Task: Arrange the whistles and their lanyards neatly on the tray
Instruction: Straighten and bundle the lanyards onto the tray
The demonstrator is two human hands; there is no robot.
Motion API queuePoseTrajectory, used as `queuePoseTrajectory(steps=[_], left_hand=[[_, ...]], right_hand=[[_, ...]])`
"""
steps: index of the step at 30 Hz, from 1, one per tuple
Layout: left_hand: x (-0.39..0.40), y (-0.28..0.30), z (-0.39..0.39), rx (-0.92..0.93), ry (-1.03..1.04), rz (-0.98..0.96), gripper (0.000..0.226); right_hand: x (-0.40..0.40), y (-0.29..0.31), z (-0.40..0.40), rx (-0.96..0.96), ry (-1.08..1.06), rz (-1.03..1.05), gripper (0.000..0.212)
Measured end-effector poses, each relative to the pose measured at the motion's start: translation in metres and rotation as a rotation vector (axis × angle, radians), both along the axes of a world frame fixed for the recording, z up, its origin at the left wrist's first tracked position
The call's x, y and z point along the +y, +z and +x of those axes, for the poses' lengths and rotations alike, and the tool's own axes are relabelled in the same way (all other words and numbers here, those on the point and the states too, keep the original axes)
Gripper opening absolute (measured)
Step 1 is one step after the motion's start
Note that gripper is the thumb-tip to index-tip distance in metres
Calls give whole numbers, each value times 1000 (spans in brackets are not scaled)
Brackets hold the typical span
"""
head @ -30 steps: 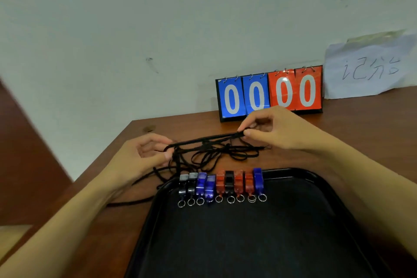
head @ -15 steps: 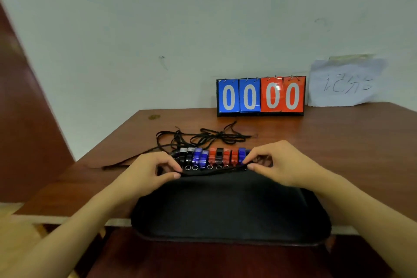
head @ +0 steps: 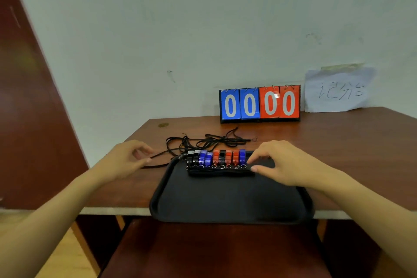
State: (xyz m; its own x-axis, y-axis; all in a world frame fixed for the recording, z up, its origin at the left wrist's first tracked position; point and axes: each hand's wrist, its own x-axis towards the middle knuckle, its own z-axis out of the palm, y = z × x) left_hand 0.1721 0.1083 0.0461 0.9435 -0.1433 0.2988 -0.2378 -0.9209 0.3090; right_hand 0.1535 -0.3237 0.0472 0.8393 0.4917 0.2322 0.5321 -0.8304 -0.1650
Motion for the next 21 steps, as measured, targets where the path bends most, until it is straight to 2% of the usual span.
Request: queuePoseTrajectory(steps=[7,10,12,17,21], left_hand=[[17,-12,31,186,69,35,69],[15,-18,59,286,84,104,80],[13,-21,76,360,81,179,71],[-3,-20,97,374,67,303,5],[-7,-17,105,387,46,352,14]], right_hand=[[36,11,1,25,133,66,29],[43,10,11,36,167,85,27],[44,10,18,40,182,92,22],[45,11,35,69,189,75,24],[44,13,48,43,209,88,25]])
